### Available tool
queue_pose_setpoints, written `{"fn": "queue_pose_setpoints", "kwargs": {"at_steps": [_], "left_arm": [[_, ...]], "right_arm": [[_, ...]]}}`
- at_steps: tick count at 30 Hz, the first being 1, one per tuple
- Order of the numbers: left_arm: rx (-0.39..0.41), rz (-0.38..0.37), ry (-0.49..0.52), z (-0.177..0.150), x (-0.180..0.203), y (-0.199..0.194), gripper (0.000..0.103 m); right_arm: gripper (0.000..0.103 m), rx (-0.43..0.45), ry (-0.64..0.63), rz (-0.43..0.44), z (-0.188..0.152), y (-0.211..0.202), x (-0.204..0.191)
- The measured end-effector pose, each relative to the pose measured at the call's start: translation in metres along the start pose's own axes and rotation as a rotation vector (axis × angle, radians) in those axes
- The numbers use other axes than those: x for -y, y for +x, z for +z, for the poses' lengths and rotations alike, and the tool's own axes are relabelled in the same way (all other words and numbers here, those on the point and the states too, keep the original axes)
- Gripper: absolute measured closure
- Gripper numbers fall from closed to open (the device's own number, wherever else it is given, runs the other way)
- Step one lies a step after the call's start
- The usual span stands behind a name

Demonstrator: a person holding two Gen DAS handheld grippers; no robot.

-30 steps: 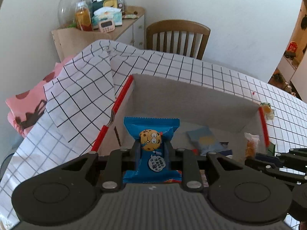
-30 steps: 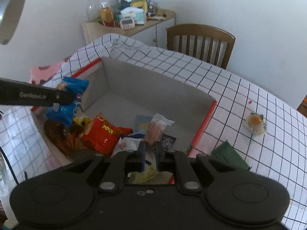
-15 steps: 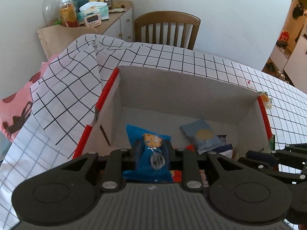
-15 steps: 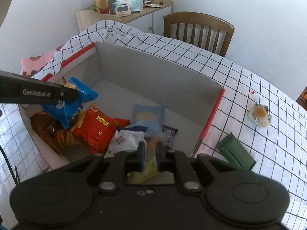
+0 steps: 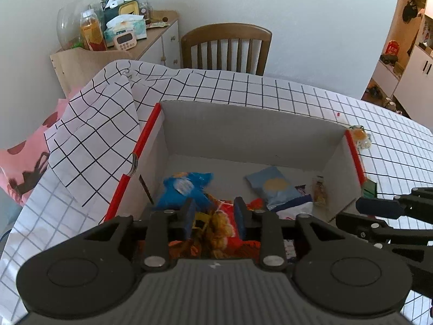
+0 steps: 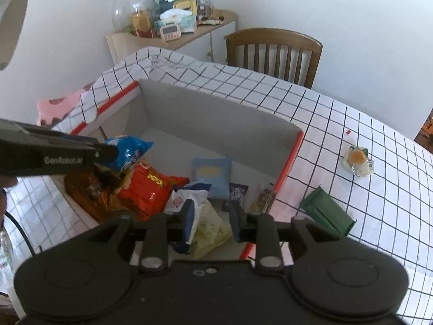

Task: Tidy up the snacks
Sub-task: 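Open both tools to drop the two snacks into the box, then move both tools back toward the green pack and round wrapped snack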

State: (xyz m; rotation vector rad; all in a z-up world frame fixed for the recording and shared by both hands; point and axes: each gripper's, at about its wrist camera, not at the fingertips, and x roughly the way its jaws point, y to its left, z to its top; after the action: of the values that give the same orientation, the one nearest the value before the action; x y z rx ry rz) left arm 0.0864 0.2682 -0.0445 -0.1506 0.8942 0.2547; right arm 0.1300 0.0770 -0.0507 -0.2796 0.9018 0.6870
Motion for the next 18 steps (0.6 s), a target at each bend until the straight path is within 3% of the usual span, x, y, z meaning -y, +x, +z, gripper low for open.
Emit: {"fn": "queue_pose_setpoints", "kwargs": {"at_steps": [1,3,10,15,18], "left_arm": [[0.007,-0.003,0.000,-0.001,0.001,-0.003,0.055],[0.032,-0.005,-0.002,-0.002,0.002,-0.011,0.042],[0.086,-0.031,0.010,-0.002,0.013,-0.035,0.041],[0.119,-0.054,0.023,-0.005,0.028,-0.051,0.036],[0.135,-0.069,0.035,-0.007,0.039,-0.059,0.036]], "right_arm": [[0.073,0.008,0.002,0.003,0.000,-0.004,0.000],[0.070,0.023,0.006,0.006,-0.001,-0.012,0.000],[0.057,0.081,0.016,0.010,-0.004,-0.041,0.003],[0.036,0.125,0.036,0.011,-0.010,-0.062,0.012],[0.033,0.143,0.049,0.015,-0.014,-0.074,0.021]]}}
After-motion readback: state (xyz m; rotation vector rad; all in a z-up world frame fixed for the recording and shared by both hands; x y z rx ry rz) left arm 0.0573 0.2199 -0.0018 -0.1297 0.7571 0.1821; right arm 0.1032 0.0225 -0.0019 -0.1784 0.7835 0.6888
